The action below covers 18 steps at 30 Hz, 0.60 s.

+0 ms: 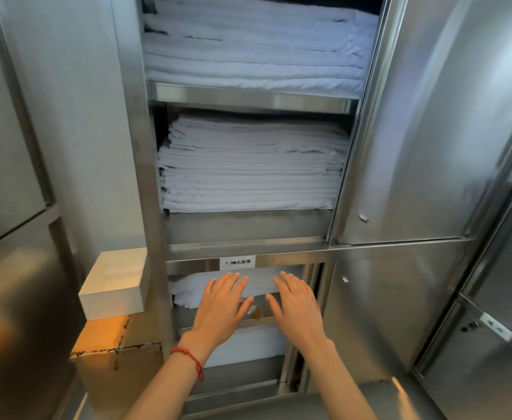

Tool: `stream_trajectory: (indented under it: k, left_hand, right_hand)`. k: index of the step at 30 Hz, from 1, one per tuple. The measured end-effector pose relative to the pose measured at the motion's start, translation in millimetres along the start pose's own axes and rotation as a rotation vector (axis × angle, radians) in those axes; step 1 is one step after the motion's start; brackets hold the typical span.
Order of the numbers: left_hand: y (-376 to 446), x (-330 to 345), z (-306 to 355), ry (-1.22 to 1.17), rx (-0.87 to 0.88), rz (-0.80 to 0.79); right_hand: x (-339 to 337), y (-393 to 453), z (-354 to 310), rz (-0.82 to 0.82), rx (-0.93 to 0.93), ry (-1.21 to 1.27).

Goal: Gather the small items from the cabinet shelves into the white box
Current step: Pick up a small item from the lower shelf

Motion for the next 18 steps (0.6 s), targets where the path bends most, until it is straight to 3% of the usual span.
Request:
stream_trajectory:
  k: [10, 18]
  left_hand:
    - [16, 24, 53, -0.022, 0.013, -0.002]
    - [24, 53, 44, -0.019, -0.002, -0.054]
  right_hand:
    - [-10, -8, 61, 0.017, 0.018, -0.003]
    - [25, -4, 71, -0.016, 0.015, 0.055]
Point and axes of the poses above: each hand's wrist, its own y-axis towards the middle knuckle, its own x-axis out of the palm, z = x × y, the point moved 10 cm from there along y, towards the middle knuckle, and after that the axes turned 8 degrees about z, right-handed, at the moved point
